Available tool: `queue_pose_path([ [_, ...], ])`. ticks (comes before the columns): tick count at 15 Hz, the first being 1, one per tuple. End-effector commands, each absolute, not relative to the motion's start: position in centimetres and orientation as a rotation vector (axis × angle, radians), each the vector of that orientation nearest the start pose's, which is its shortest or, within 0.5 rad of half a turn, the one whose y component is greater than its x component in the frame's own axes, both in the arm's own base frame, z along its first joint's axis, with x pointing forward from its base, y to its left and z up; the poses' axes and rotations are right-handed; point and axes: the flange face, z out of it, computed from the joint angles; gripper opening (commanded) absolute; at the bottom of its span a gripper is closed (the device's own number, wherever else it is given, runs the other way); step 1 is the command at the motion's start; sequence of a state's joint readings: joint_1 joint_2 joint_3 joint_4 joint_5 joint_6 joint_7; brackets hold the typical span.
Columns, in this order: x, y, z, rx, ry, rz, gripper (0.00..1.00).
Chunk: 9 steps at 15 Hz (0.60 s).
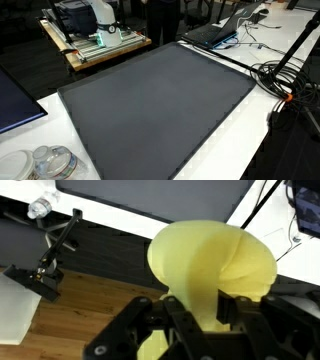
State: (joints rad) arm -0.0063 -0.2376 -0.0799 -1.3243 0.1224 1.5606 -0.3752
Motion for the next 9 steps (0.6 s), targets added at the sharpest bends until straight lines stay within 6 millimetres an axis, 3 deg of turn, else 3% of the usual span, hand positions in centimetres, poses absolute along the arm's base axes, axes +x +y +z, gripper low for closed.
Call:
queue_pose_path([
  [1,46.0,-2.0,88.4,-3.043,-0.490,-0.813,0.04],
  [9,48.4,-1.6,90.0,-3.084,-0.512,-0.827,0.04],
])
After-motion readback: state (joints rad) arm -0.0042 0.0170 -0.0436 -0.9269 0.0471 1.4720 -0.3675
